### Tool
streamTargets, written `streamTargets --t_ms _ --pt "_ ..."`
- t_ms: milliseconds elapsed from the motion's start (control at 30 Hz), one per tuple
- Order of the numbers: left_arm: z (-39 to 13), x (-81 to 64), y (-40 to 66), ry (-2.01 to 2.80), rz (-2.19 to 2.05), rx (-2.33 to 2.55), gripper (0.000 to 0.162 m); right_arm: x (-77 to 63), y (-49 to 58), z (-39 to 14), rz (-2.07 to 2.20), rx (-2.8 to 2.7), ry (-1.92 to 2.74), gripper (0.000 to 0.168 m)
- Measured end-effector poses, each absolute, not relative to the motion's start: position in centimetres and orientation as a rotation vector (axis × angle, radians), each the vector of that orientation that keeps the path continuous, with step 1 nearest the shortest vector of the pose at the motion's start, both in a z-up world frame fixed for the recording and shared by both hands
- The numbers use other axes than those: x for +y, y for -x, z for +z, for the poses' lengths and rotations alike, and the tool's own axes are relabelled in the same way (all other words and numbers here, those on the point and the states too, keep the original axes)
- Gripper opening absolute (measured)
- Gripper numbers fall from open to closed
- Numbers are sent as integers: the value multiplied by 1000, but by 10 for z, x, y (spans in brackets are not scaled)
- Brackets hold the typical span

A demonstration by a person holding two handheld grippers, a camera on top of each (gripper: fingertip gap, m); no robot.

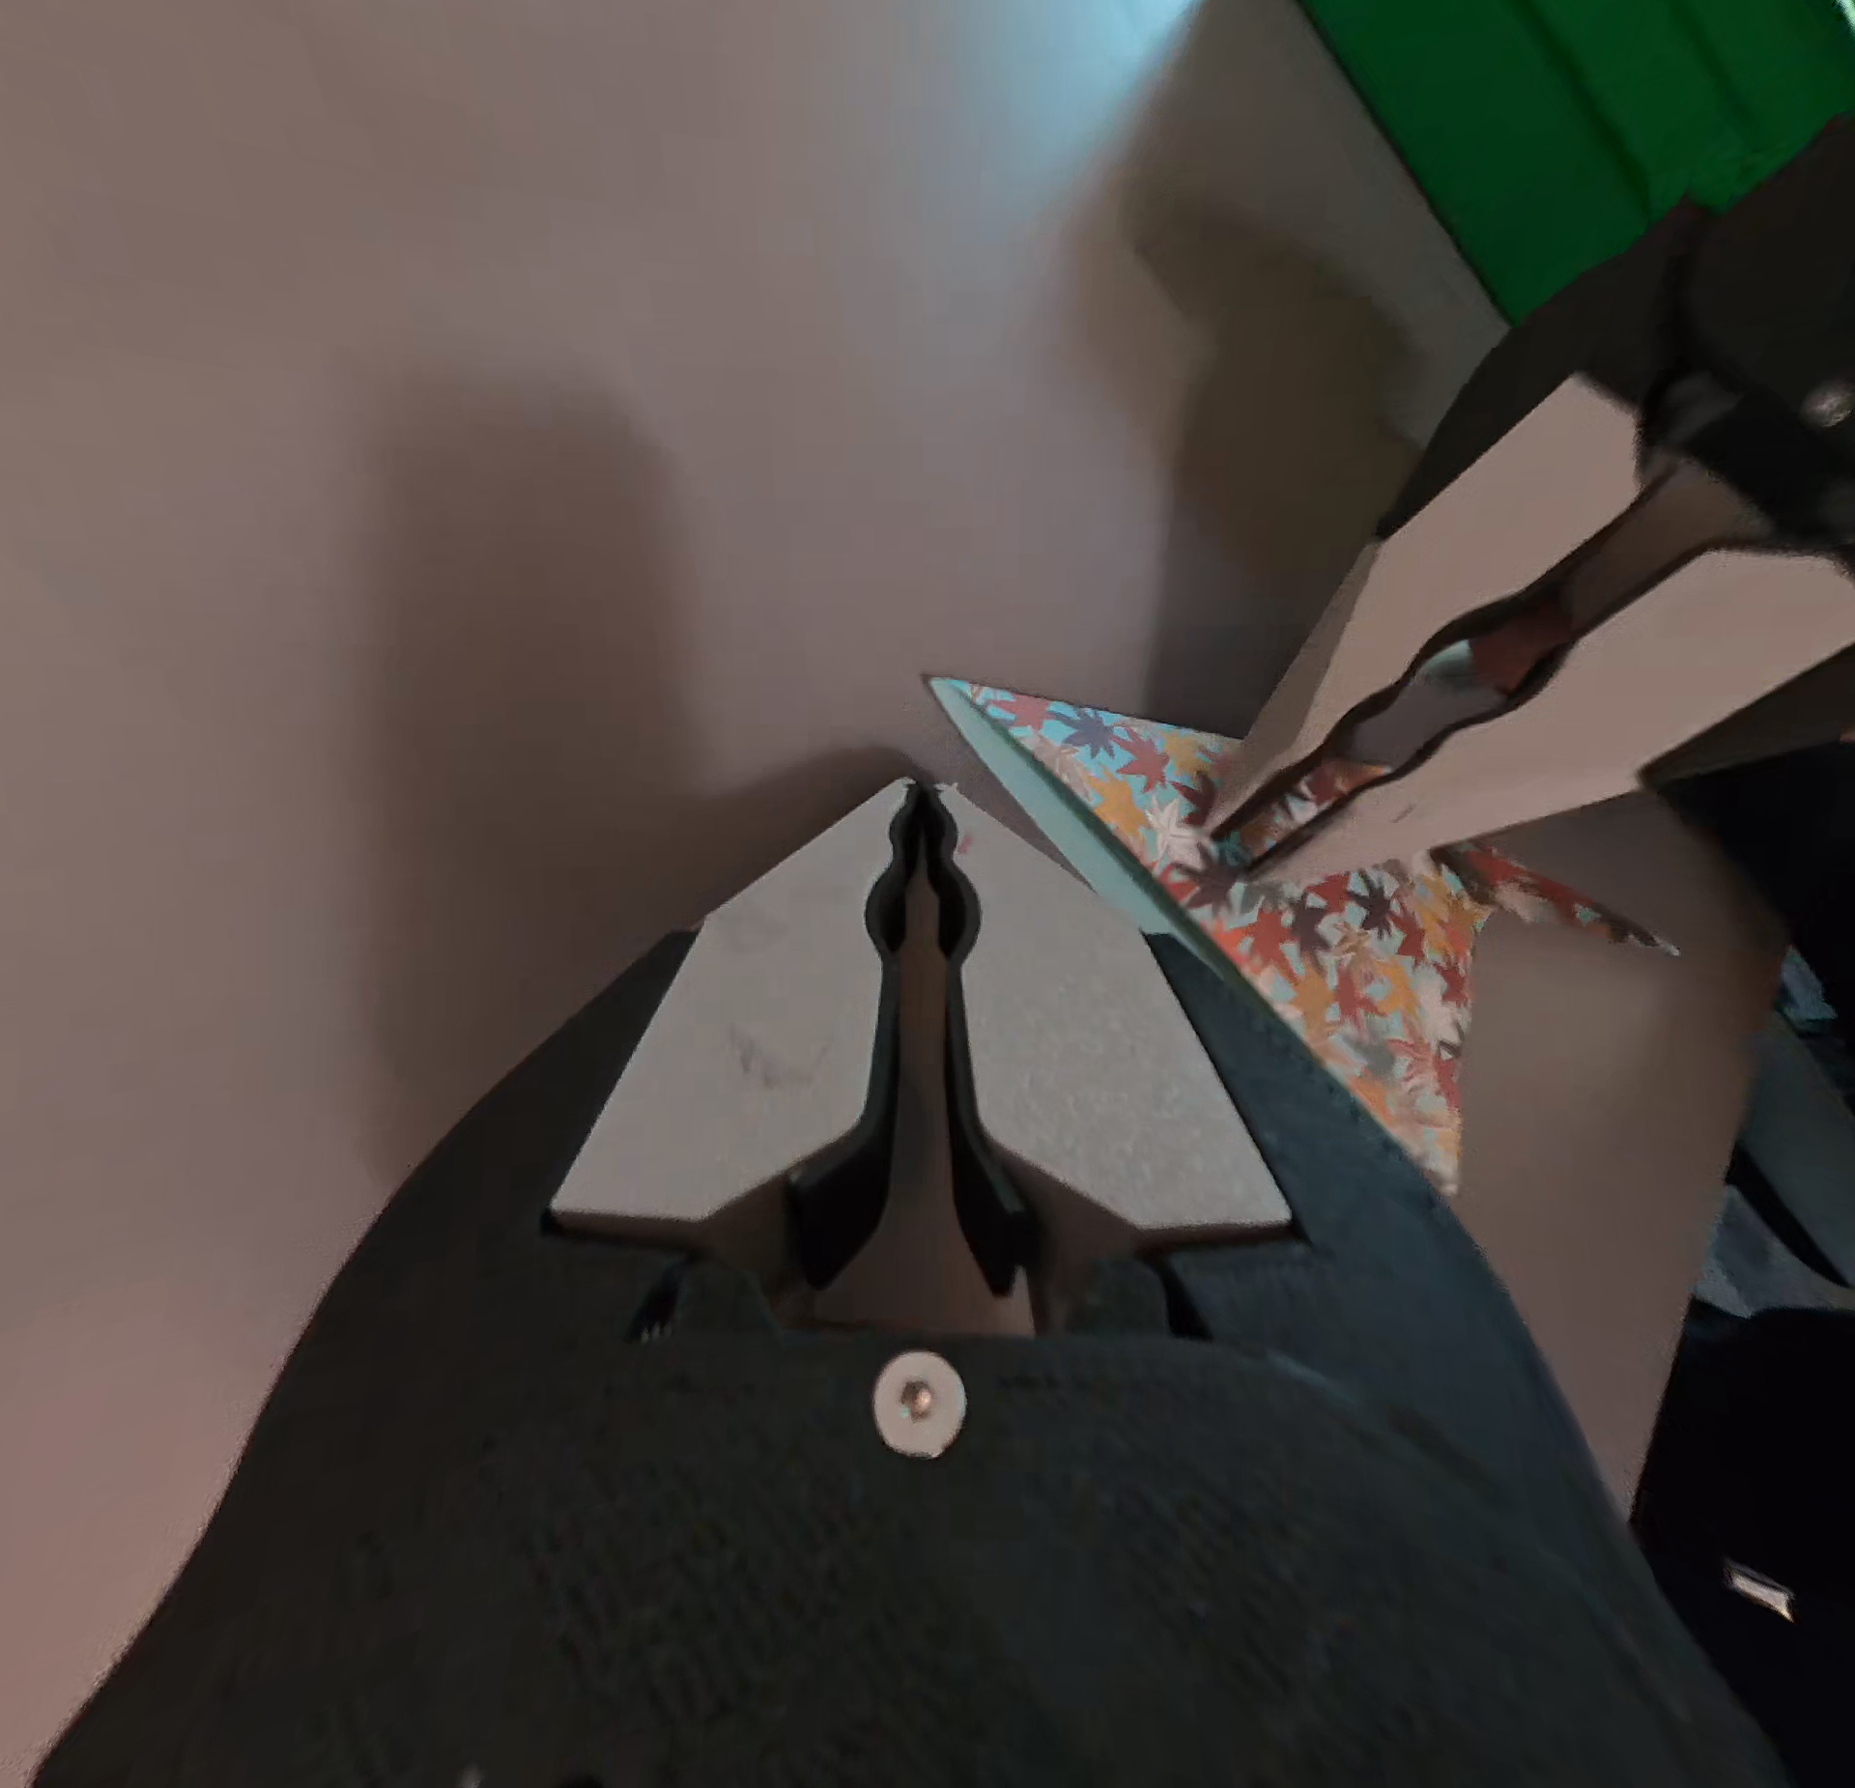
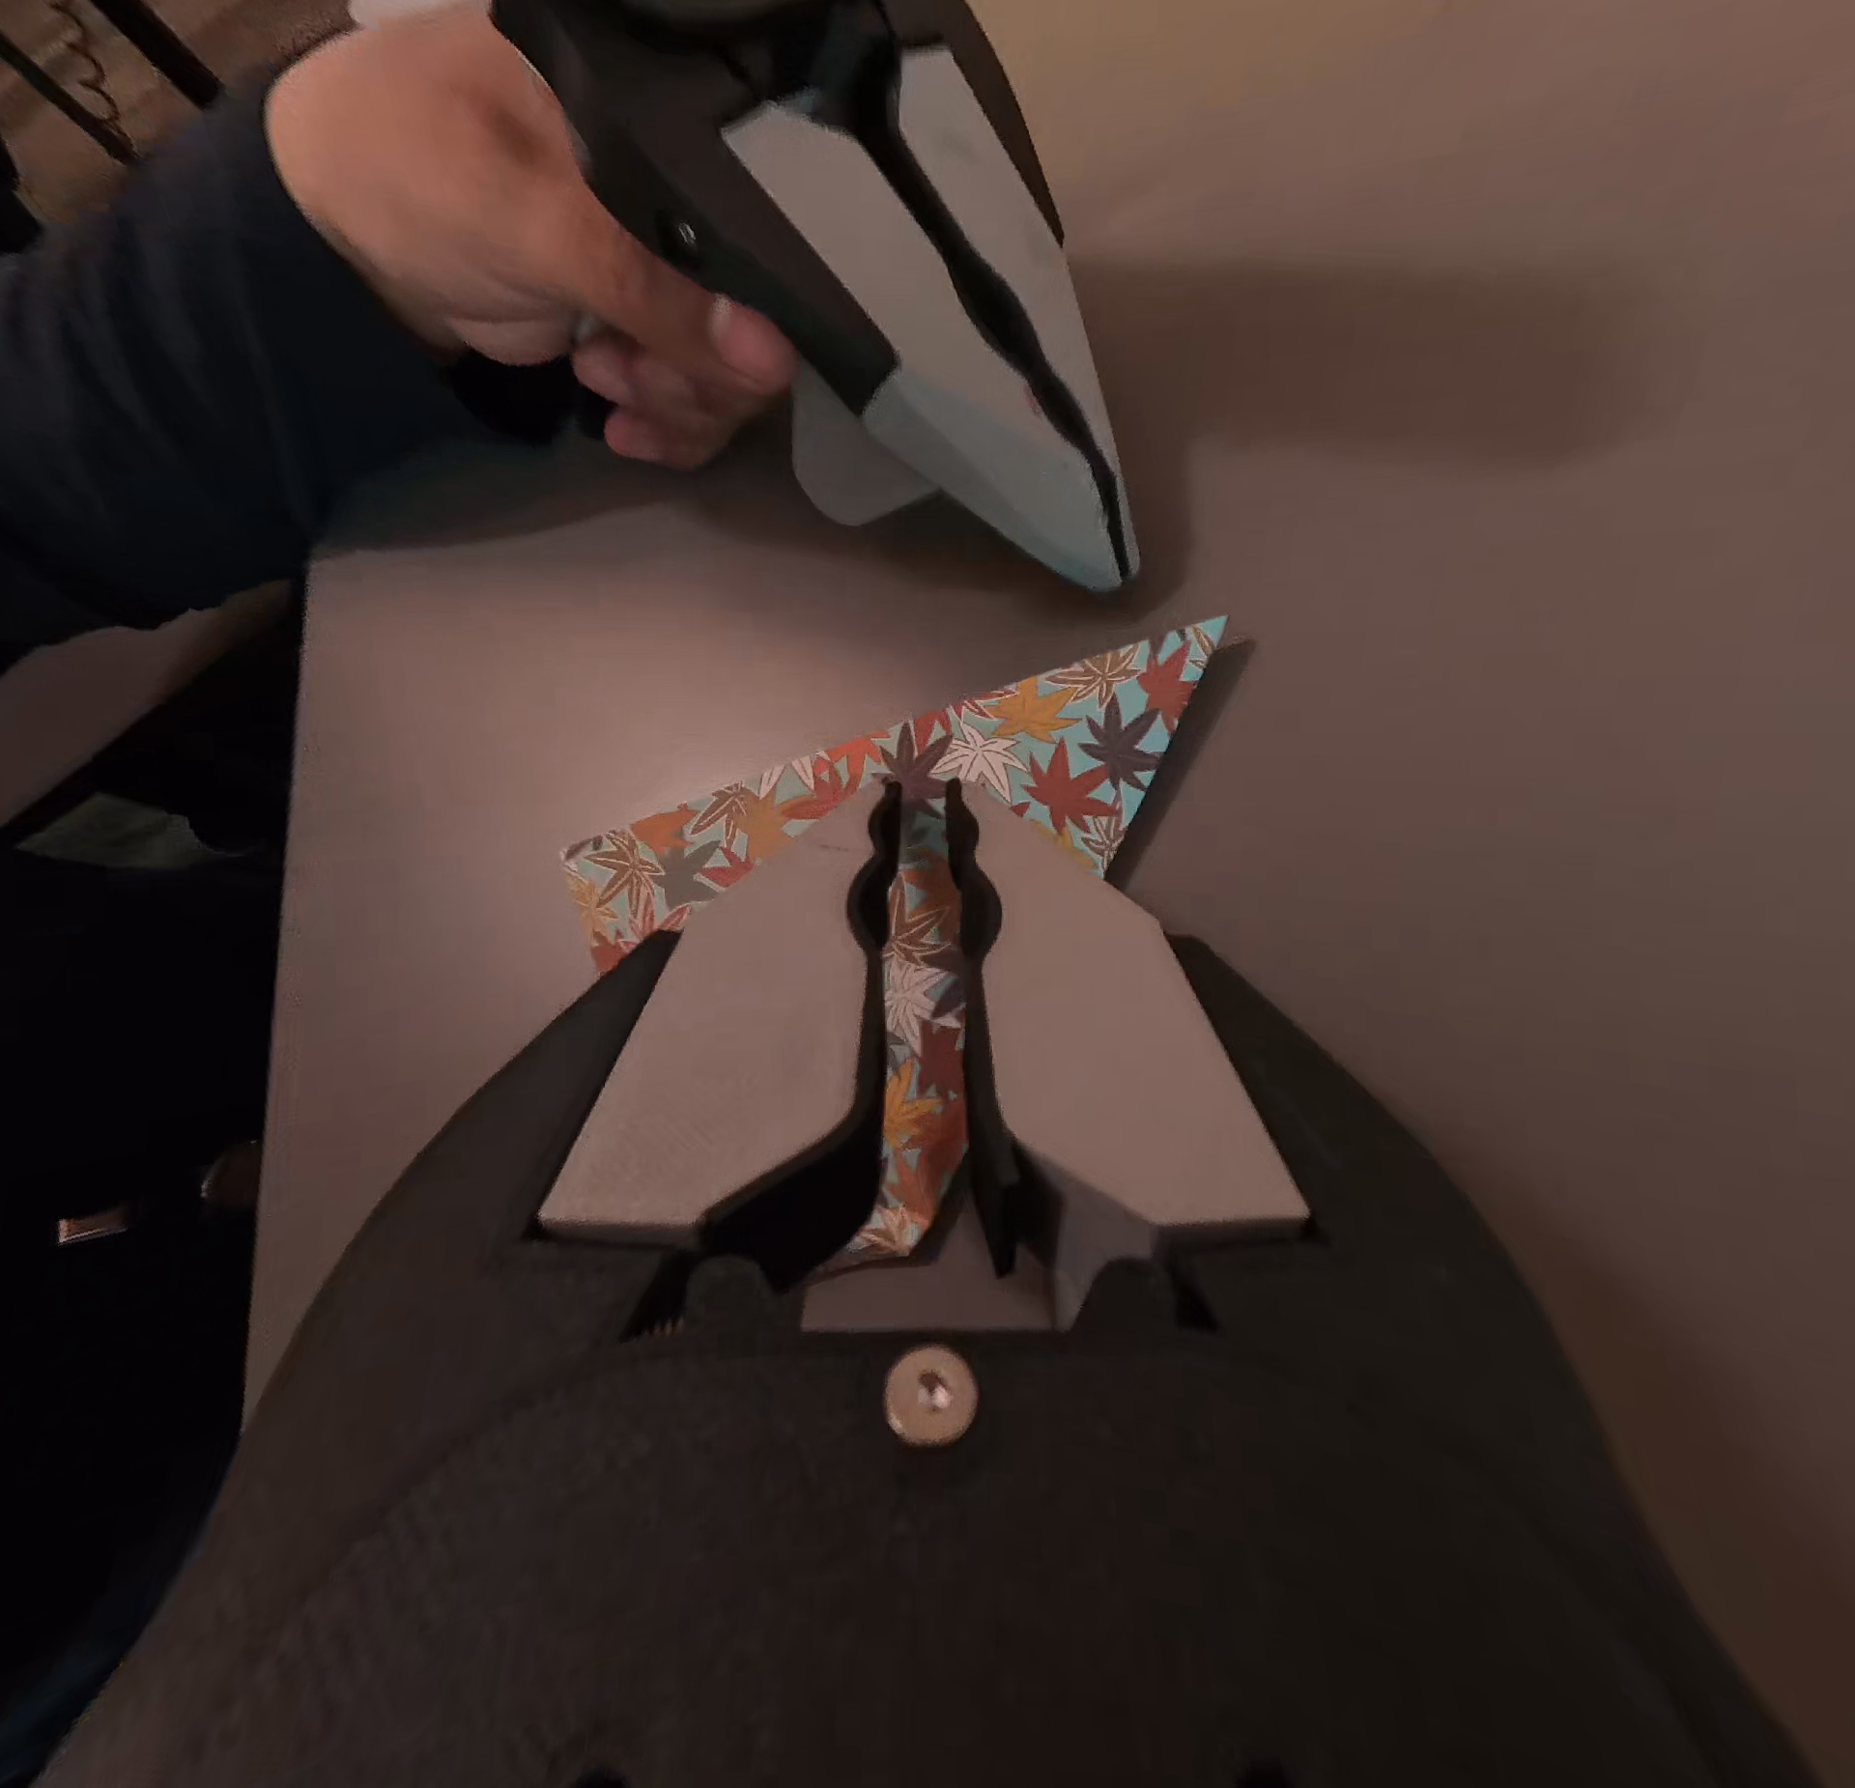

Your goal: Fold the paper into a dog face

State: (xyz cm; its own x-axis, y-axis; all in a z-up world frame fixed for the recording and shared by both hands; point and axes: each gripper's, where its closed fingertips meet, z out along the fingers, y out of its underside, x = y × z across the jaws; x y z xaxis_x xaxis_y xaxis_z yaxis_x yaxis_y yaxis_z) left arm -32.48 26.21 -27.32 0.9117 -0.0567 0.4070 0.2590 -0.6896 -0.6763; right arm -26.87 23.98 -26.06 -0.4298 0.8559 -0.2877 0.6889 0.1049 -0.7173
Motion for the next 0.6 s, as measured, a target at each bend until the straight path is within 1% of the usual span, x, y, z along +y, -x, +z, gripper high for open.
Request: streamTargets --t_ms 33,133,333,467,500,533,567,600 --pt "-271 264 327 2264 -514 -159 0 240 270 -265 1209 -2183 1561 4" --pt "-267 270 329 2226 -529 -170 0 238 266 -278 1160 -2261 1542 0" --pt "-271 272 316 2262 -574 -101 0 226 250 -278 1172 -2441 1341 0" --pt "-260 264 284 2210 -756 52 1 226 242 -278 1143 -2506 1196 0" --pt "-259 264 278 2202 -773 80 28 224 240 -278 1140 -2516 1169 0" --pt "-260 265 275 2210 -761 99 40 222 239 -278 1142 -2530 1142 0" --pt "-262 265 271 2221 -746 130 34 219 237 -278 1142 -2542 1120 0" --pt "-264 265 269 2234 -725 158 32 218 237 -278 1133 -2547 1106 0"
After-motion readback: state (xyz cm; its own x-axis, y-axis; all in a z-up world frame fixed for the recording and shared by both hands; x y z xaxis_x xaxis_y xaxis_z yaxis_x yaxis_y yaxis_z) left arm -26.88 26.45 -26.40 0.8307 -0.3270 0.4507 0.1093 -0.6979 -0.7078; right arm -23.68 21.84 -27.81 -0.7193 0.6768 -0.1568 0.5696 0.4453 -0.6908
